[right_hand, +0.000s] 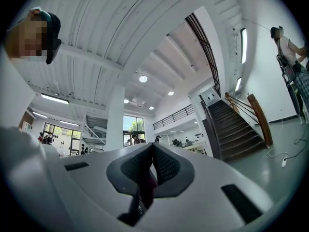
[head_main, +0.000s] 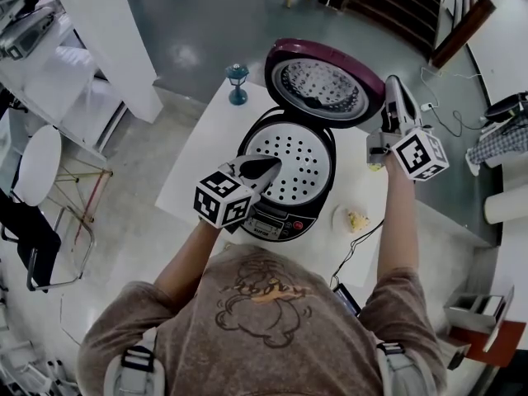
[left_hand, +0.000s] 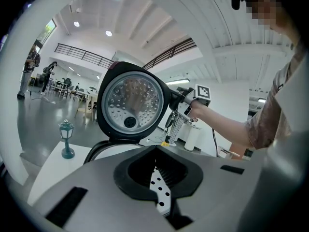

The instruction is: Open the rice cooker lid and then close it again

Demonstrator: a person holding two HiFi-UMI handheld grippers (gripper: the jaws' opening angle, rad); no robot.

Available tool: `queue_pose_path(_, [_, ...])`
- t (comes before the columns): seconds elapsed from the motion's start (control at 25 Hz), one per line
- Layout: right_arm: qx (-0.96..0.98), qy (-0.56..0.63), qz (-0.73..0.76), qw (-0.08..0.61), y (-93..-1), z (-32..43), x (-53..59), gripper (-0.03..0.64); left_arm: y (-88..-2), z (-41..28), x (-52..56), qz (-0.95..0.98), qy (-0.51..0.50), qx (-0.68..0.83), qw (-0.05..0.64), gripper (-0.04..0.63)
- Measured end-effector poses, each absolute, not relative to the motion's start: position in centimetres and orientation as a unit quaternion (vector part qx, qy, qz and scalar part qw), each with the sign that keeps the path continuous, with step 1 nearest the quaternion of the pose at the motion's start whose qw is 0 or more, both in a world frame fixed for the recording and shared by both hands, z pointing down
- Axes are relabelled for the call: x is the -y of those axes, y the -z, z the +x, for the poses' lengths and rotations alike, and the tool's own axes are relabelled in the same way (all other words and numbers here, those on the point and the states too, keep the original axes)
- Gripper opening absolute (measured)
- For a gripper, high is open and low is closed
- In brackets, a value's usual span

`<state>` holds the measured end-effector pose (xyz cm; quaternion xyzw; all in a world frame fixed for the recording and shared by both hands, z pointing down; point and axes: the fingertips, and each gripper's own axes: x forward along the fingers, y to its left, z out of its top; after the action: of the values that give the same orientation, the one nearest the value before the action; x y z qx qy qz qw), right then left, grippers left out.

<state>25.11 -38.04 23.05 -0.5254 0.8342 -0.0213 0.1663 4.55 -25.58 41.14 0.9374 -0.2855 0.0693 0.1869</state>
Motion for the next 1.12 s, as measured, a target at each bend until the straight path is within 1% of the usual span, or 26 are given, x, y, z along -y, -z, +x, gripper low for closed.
queue_pose_path(0.52, [-0.834,0.012,-0.53,0.152,-22.9,25.4,38.9,0.005,-41.3,4.7,25.6,0.937,-0.076,0.284,0.187,0.021])
queue_pose_path(0.92, [-0.824,0.012,-0.545,0.152,-23.9,27.6,37.0,0.003,-41.7,5.1,25.0,0.939,-0.083,0.277,0.188,0.02])
queue_pose_path(1.04, [-0.834,0.01,-0.533,0.146,-24.1,27.5,36.2,0.029,-41.7,5.4,24.8,0.94,-0.083,0.273,0.189,0.021])
queue_pose_path(1.12, [-0.84,0.011,-0.523,0.143,-24.4,27.4,35.7,0.064,-41.7,5.5,24.8,0.94,-0.083,0.272,0.189,0.021])
